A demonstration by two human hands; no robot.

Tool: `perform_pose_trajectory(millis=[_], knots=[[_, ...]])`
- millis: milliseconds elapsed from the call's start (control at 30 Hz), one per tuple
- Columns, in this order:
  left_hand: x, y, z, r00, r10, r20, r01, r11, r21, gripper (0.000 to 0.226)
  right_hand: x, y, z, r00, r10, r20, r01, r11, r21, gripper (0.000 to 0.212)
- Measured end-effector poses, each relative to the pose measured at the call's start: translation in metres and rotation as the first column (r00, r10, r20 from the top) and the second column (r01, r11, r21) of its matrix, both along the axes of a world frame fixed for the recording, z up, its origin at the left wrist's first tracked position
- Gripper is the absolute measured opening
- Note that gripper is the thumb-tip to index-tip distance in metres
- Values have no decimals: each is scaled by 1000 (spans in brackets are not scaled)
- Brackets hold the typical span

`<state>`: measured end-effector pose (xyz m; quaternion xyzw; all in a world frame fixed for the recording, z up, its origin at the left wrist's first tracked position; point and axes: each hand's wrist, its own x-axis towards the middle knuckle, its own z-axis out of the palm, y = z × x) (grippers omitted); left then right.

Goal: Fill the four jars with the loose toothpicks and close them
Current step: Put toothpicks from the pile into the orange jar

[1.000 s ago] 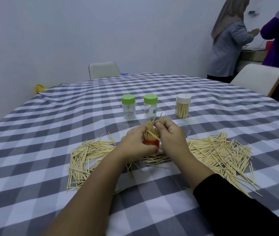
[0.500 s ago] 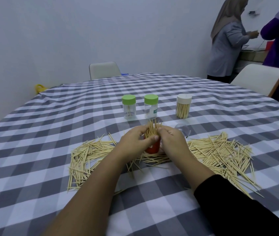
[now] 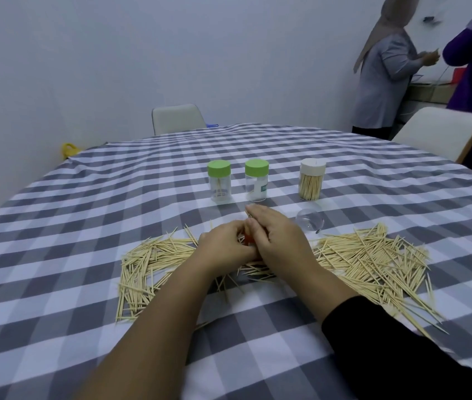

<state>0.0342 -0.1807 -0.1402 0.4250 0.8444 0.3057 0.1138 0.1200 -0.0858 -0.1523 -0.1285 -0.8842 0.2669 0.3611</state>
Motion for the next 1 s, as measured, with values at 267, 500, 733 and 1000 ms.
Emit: perform_pose_trajectory(millis=[267,500,733,1000], knots=[[4,4,0,991,-7,-137,2,999,-37,17,-3,1,-1,997,75,2,-75,996,51,38],[3,5,-3,980,25,-195,-40,997,-70,12,0,3,-2,1000,-6,-2,6,1000,-4,24],[-2,3,-4,961,32,-273,-58,994,-89,15,1,0,0,993,58,103,-64,996,54,50],[-16,-13,6,998,69,7,-68,993,-92,29,15,35,5,910,-366,194,364,930,45,48]])
